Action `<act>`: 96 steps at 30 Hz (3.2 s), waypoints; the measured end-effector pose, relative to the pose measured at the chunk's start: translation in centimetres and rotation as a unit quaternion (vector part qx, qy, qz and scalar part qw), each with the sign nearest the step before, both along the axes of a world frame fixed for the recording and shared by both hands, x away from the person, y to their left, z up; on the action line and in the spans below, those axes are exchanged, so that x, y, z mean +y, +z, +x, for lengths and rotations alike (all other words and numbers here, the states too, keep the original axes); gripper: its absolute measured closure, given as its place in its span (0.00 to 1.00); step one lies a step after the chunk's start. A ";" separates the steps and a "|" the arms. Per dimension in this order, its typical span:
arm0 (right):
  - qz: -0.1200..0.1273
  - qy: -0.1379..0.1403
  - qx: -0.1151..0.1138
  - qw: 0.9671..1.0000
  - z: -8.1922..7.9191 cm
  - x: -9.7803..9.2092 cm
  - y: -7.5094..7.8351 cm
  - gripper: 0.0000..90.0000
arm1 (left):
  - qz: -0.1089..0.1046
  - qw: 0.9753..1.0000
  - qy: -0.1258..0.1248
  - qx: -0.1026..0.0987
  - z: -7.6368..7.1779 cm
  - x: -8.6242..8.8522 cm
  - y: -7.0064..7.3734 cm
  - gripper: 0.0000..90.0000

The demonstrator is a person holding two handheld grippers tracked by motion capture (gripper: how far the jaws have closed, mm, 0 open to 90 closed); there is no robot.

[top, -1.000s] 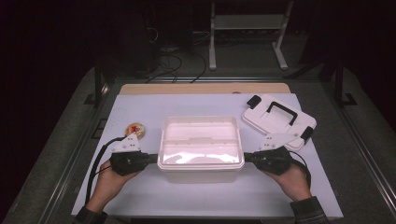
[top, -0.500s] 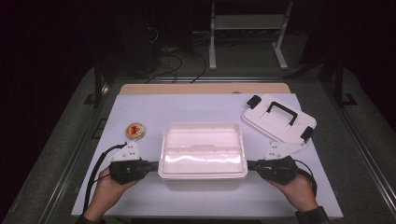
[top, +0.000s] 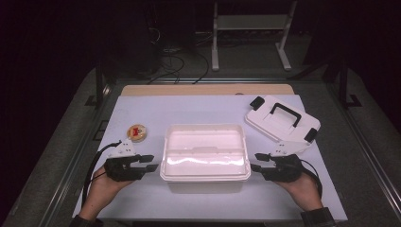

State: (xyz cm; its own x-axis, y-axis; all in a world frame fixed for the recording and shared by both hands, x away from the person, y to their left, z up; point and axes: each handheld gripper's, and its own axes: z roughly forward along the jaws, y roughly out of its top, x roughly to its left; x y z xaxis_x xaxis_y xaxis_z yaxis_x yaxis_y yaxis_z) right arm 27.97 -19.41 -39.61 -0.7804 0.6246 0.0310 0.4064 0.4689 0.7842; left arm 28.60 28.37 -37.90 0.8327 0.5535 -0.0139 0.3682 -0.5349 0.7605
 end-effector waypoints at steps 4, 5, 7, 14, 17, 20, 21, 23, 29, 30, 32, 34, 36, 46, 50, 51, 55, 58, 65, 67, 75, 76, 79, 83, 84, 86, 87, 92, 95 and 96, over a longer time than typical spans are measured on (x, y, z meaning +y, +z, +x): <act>-0.014 -0.044 0.004 0.999 0.5 -1.0 -1.2 0.33 | 0.017 1.000 0.013 0.003 0.5 0.4 -0.6 0.48; -0.015 -0.066 0.009 0.998 0.7 -1.7 -1.9 0.26 | 0.025 1.000 0.017 0.005 0.8 0.5 -0.8 0.43; -0.015 -0.073 0.011 0.997 0.8 -2.0 -2.1 0.24 | 0.030 0.999 0.019 0.007 0.9 0.6 -0.9 0.41; -0.032 -0.127 0.029 0.991 0.9 -4.2 -4.5 0.15 | 0.055 0.998 0.031 0.021 1.6 1.2 -1.8 0.28; -0.040 -0.139 0.040 0.989 0.7 -4.7 -5.3 0.13 | 0.062 0.997 0.036 0.025 1.8 1.4 -2.2 0.24; -0.055 -0.142 0.042 0.987 0.5 -5.0 -6.0 0.11 | 0.068 0.996 0.041 0.029 2.0 1.7 -2.6 0.20; -0.048 -0.143 0.042 0.988 0.5 -5.1 -6.1 0.10 | 0.072 0.996 0.043 0.029 2.0 1.8 -2.7 0.19; -0.046 -0.142 0.040 0.988 0.5 -5.1 -6.1 0.10 | 0.079 0.995 0.047 0.032 2.2 1.9 -3.0 0.18; -0.045 -0.141 0.040 0.988 0.5 -5.2 -6.2 0.10 | 0.097 0.993 0.061 0.028 2.9 2.2 -3.3 0.12; -0.045 -0.141 0.040 0.988 0.5 -5.2 -6.2 0.10 | 0.097 0.993 0.061 0.028 2.9 2.2 -3.3 0.12; -0.044 -0.141 0.040 0.988 0.5 -5.2 -6.2 0.10 | 0.098 0.993 0.063 0.027 3.2 2.3 -3.2 0.12; -0.044 -0.141 0.040 0.988 0.5 -5.2 -6.2 0.10 | 0.095 0.993 0.064 0.027 3.3 2.3 -2.9 0.12; -0.044 -0.141 0.040 0.988 0.5 -5.2 -6.2 0.10 | 0.094 0.994 0.059 0.021 3.4 2.3 -2.4 0.12; -0.044 -0.142 0.040 0.988 0.5 -5.2 -6.2 0.10 | 0.090 0.996 0.022 0.007 4.0 1.6 0.9 0.13; -0.044 -0.142 0.040 0.988 0.5 -5.2 -6.2 0.10 | 0.082 0.997 0.005 0.002 4.4 1.4 2.5 0.14; -0.044 -0.142 0.040 0.988 0.5 -5.2 -6.2 0.10 | 0.079 0.997 0.000 0.002 4.4 1.3 2.9 0.14; -0.044 -0.142 0.040 0.988 0.5 -5.2 -6.2 0.10 | 0.070 0.997 -0.019 0.002 4.8 0.7 4.3 0.14; -0.044 -0.142 0.040 0.988 0.5 -5.2 -6.2 0.10 | 0.070 0.997 -0.032 0.001 5.0 0.1 5.1 0.14; -0.044 -0.142 0.040 0.988 0.5 -5.2 -6.2 0.10 | 0.069 0.995 -0.072 0.001 5.3 -1.9 6.9 0.15; -0.044 -0.142 0.040 0.988 0.5 -5.2 -6.2 0.10 | 0.072 0.994 -0.080 0.000 5.3 -2.4 7.2 0.15; -0.044 -0.142 0.040 0.988 0.5 -5.2 -6.2 0.10 | 0.078 0.990 -0.121 0.002 5.8 -5.2 8.4 0.18; -0.044 -0.142 0.040 0.988 0.5 -5.2 -6.2 0.10 | 0.078 0.989 -0.125 0.003 5.9 -5.5 8.4 0.18; -0.043 -0.142 0.040 0.988 0.5 -5.2 -6.2 0.10 | 0.085 0.987 -0.137 0.006 6.0 -6.5 8.6 0.18; -0.043 -0.142 0.040 0.988 0.5 -5.2 -6.2 0.10 | 0.093 0.983 -0.158 0.006 6.1 -7.8 8.7 0.22; -0.043 -0.142 0.040 0.988 0.5 -5.2 -6.2 0.10 | 0.094 0.982 -0.164 0.005 6.1 -8.1 8.8 0.23; -0.043 -0.142 0.040 0.988 0.5 -5.2 -6.2 0.10 | 0.097 0.980 -0.173 0.005 6.1 -8.8 8.8 0.26; -0.043 -0.142 0.040 0.988 0.5 -5.2 -6.2 0.10 | 0.098 0.979 -0.180 0.005 6.1 -9.1 8.9 0.28; -0.043 -0.142 0.040 0.988 0.5 -5.2 -6.2 0.10 | 0.097 0.974 -0.204 0.000 6.1 -10.6 9.1 0.39; -0.043 -0.142 0.040 0.988 0.5 -5.2 -6.2 0.10 | 0.102 0.971 -0.217 0.000 6.2 -11.6 9.0 0.47; -0.043 -0.142 0.040 0.988 0.5 -5.2 -6.2 0.10 | 0.104 0.970 -0.221 0.005 6.3 -11.9 9.0 0.49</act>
State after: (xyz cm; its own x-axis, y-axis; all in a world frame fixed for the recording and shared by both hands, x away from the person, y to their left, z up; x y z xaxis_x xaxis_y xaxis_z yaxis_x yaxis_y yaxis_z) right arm 28.47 -24.60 -45.85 -0.5710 0.8206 0.0233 0.5906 0.3909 0.7059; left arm 34.87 16.46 -28.95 0.9898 0.1333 0.0509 0.0738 -0.7834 0.6171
